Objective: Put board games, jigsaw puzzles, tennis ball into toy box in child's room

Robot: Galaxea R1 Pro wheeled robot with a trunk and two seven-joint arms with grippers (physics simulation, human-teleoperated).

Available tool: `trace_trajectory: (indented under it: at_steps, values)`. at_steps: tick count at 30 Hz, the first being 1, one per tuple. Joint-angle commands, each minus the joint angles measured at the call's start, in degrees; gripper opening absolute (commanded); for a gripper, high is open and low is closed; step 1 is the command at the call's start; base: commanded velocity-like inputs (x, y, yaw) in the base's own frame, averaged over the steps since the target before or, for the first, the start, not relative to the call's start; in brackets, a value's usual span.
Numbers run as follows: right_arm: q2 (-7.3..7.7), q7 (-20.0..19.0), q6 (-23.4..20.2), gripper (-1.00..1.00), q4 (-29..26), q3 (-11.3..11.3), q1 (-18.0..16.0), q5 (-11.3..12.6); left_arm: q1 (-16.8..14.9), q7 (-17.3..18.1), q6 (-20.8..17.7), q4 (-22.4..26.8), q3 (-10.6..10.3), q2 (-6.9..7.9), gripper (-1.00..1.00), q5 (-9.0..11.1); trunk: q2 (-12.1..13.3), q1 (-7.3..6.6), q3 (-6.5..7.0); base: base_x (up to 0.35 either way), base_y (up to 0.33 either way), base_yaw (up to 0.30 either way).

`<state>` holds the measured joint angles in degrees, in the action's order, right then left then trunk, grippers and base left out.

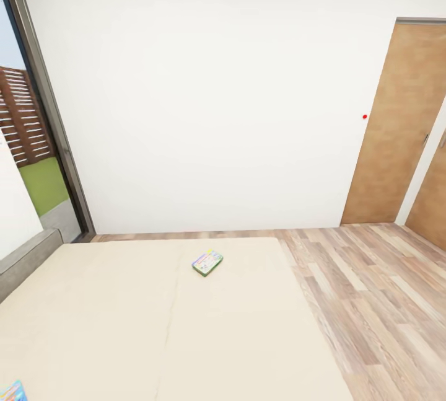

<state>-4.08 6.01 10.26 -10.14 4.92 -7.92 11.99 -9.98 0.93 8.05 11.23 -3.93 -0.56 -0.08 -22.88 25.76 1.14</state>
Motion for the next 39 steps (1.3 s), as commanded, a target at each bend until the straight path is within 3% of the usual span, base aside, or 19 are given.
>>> trace_trajectory:
  at_steps: [1, 7, 13, 20, 39]
  values:
    - [-0.05, 0.0, 0.8, 1.0, 0.5, 0.4, 0.0, 0.0, 0.0, -0.1, 0.2, -0.1, -0.4, 0.03, 1.0, 0.0, 0.0, 0.02, -0.02, 0.0, 0.289, 0.0]
    - [-0.05, 0.0, 1.6, 1.0, 1.2, 0.4, 0.0, 0.0, 0.0, -0.1, 0.2, -0.1, -0.4, 0.03, 1.0, 0.0, 0.0, 0.02, -0.02, 0.0, 0.289, 0.0]
    - [-0.81, 1.2, 1.8, 1.0, 2.6, 0.4, -0.5, -0.1, -0.2, 0.0, 0.6, -2.0, -0.3, -1.64, 1.0, -0.1, 0.0, 0.02, -0.02, 0.0, 0.0, 0.0]
    - [-0.04, -0.6, 2.4, 1.0, 2.6, 0.3, 0.3, -0.1, 0.0, 0.2, 0.1, -3.5, -0.4, -1.14, 1.0, -0.2, 0.0, 0.02, -0.02, 0.0, 0.0, 0.0]
    - [0.1, -0.7, 2.8, 1.0, 2.7, 0.3, 0.4, 0.3, 0.0, 0.1, 0.2, -3.6, -0.5, -1.16, 1.0, -0.2, 0.0, 0.02, -0.02, 0.0, 0.0, 0.0]
